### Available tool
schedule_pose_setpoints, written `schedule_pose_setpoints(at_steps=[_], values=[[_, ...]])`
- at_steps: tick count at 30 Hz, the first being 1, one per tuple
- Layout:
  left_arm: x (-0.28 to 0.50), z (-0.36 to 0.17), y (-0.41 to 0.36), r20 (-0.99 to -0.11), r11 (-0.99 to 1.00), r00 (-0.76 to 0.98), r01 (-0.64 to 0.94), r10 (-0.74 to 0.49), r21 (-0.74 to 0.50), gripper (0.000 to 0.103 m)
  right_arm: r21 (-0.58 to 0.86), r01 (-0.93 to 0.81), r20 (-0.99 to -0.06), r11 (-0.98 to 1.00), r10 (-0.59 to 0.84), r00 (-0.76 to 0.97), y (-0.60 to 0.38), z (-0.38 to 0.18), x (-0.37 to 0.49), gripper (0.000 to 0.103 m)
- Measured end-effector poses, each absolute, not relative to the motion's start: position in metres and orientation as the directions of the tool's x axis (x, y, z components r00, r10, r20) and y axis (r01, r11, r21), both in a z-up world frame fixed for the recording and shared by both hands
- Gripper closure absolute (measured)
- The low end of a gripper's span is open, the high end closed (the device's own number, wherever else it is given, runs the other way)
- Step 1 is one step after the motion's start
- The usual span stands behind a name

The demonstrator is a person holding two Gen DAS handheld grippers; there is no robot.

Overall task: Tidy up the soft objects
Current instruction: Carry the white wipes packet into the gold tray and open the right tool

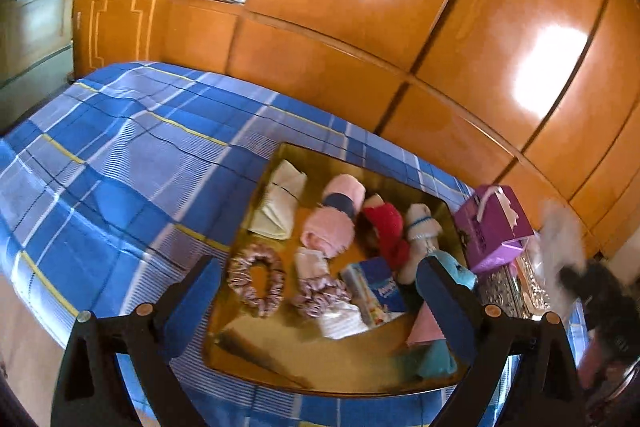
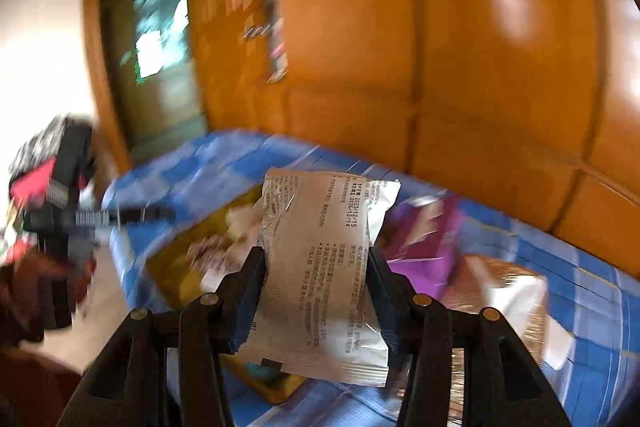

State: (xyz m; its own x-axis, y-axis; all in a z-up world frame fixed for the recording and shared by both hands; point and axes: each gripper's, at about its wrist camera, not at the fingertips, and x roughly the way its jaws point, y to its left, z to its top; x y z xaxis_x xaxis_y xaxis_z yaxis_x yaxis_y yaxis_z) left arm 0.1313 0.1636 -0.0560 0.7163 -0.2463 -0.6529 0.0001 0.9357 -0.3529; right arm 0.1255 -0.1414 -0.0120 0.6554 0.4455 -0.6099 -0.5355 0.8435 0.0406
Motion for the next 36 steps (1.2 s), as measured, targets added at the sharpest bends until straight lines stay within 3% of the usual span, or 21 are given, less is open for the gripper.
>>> schedule_pose_setpoints(at_steps=[9, 20, 28, 32, 36], values=[[0.123, -0.055, 0.186, -0.638, 0.919, 0.732, -0.040, -0.240, -0.391, 0.004, -0.061, -0.739, -0.793, 0.671, 0.417, 0.443, -0.070, -0.063, 0.146, 0.052], [0.117, -0.061, 0.198, -0.642, 0.904, 0.727, -0.069, -0.244, -0.422, 0.004, -0.182, -0.895, -0.870, 0.406, 0.357, 0.339, 0.002, -0.101, 0.140, 0.052], [0.117, -0.066, 0.198, -0.652, 0.900, 0.717, -0.080, -0.247, -0.429, 0.004, 0.036, -0.895, -0.889, 0.444, 0.424, 0.175, 0.001, -0.107, 0.161, 0.047], [0.118, -0.069, 0.191, -0.662, 0.906, 0.708, -0.075, -0.246, -0.416, 0.004, 0.119, -0.800, -0.830, 0.588, 0.500, 0.245, -0.026, -0.083, 0.171, 0.047], [0.120, -0.070, 0.184, -0.667, 0.907, 0.701, -0.070, -0.251, -0.415, 0.004, 0.143, -0.698, -0.835, 0.702, 0.464, 0.295, -0.046, -0.075, 0.173, 0.047]])
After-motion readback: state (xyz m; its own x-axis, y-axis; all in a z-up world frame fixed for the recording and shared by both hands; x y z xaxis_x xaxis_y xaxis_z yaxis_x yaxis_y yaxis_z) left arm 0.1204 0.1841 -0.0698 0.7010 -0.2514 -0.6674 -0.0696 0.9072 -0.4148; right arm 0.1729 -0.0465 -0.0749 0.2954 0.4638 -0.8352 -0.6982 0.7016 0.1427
